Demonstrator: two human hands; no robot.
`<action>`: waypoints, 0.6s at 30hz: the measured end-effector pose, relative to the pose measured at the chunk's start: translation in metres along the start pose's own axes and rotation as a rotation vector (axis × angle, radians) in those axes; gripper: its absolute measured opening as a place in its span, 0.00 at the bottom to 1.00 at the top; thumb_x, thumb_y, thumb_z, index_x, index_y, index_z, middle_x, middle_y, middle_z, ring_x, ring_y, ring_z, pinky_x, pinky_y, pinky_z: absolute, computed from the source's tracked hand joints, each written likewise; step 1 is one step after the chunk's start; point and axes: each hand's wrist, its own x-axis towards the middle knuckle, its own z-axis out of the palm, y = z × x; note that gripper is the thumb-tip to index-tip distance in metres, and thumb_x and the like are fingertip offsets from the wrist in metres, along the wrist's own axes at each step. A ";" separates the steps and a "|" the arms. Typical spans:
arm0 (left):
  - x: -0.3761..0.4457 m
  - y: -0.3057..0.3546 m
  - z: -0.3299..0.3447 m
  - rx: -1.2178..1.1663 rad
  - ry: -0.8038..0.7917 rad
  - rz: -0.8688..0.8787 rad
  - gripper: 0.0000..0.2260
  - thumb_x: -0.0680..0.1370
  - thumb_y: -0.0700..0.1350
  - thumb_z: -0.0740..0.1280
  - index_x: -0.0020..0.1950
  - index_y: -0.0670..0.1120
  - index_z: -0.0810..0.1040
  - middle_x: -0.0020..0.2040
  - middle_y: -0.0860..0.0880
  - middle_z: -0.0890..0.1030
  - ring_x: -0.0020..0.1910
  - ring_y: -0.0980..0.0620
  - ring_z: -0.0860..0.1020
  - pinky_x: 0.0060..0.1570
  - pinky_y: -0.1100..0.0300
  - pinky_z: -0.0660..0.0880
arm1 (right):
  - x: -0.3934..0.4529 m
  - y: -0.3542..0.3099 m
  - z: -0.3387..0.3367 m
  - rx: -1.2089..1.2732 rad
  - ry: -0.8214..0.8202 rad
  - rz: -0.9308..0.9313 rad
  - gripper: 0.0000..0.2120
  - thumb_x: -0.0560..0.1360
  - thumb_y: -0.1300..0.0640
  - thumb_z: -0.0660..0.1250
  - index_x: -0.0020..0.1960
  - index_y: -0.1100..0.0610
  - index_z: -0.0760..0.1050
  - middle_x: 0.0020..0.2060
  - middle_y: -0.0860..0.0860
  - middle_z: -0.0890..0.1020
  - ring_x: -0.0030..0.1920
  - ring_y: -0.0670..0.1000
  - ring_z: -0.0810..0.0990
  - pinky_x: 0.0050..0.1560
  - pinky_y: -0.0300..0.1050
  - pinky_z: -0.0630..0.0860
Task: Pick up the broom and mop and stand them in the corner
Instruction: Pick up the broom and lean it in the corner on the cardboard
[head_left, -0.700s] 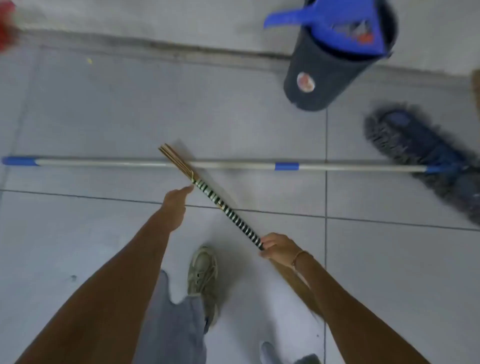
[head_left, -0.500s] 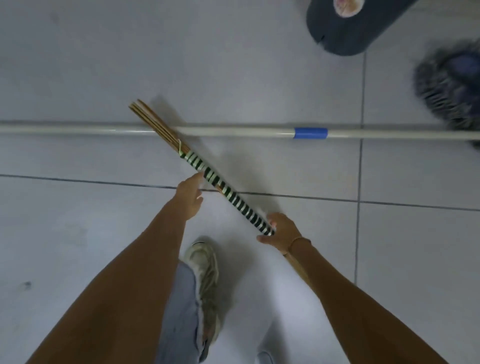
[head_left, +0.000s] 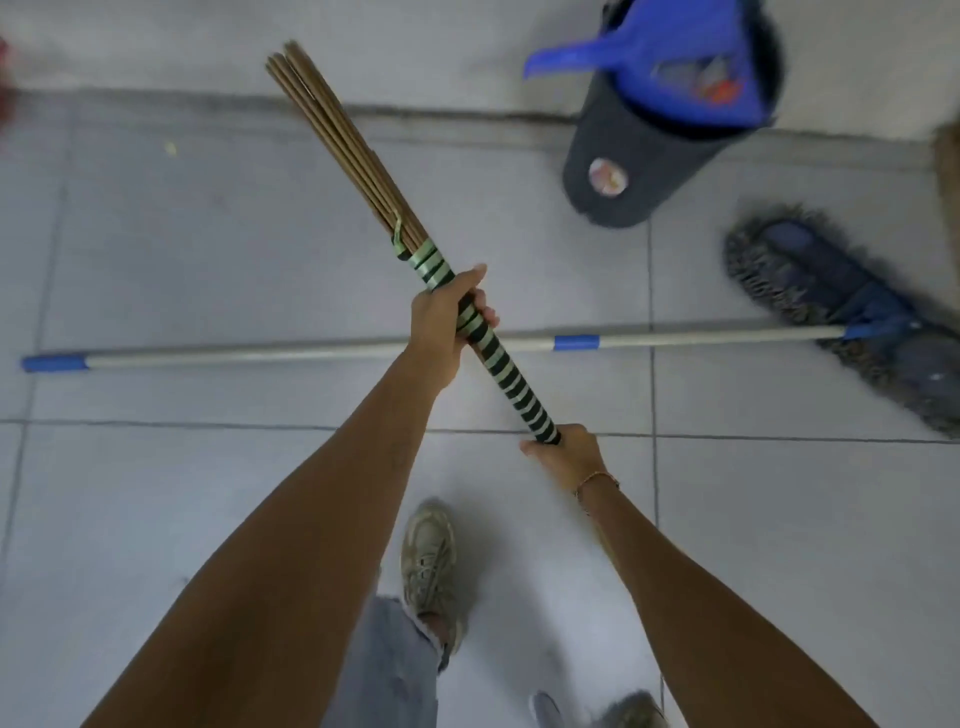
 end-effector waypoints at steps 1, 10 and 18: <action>-0.023 0.031 0.024 0.018 -0.037 0.020 0.11 0.73 0.42 0.72 0.32 0.47 0.76 0.26 0.49 0.73 0.25 0.51 0.73 0.34 0.57 0.76 | -0.022 -0.024 -0.019 0.050 0.017 -0.012 0.14 0.64 0.55 0.75 0.25 0.52 0.72 0.21 0.43 0.73 0.24 0.44 0.70 0.22 0.32 0.66; -0.256 0.227 0.286 0.210 -0.486 0.278 0.17 0.74 0.37 0.69 0.25 0.45 0.72 0.19 0.50 0.69 0.19 0.53 0.67 0.34 0.53 0.70 | -0.238 -0.193 -0.207 0.430 0.239 -0.197 0.18 0.66 0.63 0.73 0.23 0.56 0.68 0.19 0.48 0.70 0.25 0.49 0.66 0.31 0.42 0.65; -0.425 0.184 0.481 0.401 -0.865 0.420 0.21 0.73 0.40 0.70 0.22 0.50 0.68 0.18 0.51 0.68 0.18 0.53 0.66 0.25 0.62 0.68 | -0.365 -0.142 -0.389 0.585 0.468 -0.278 0.17 0.70 0.58 0.72 0.26 0.58 0.70 0.24 0.52 0.75 0.28 0.50 0.73 0.39 0.45 0.71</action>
